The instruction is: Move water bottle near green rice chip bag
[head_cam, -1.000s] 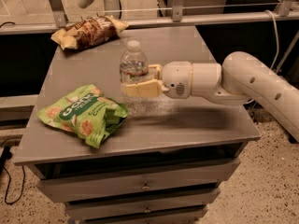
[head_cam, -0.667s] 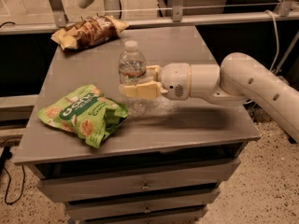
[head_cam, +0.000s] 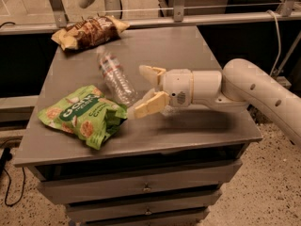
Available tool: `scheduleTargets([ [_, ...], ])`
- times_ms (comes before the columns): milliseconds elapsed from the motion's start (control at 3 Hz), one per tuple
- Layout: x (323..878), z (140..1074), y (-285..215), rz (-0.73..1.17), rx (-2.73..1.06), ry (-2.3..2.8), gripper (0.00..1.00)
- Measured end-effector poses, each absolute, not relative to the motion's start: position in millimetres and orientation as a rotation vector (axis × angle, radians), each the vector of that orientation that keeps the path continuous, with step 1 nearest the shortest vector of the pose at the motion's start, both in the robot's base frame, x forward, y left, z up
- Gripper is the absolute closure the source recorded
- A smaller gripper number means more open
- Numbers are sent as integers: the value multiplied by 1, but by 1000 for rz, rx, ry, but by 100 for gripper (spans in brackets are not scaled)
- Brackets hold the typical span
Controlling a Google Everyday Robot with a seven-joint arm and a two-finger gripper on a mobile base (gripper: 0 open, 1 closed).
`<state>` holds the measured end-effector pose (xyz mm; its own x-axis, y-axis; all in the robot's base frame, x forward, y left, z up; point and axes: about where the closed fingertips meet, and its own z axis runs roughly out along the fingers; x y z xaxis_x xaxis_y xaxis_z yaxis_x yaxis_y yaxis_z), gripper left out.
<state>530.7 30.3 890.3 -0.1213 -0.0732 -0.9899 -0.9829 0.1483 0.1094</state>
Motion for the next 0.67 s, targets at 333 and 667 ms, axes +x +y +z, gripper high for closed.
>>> scheduleTargets([
  [333,527,889,30,1150,-1111,1403,0],
  [667,527,887,39,1175,-1133,1375,0],
])
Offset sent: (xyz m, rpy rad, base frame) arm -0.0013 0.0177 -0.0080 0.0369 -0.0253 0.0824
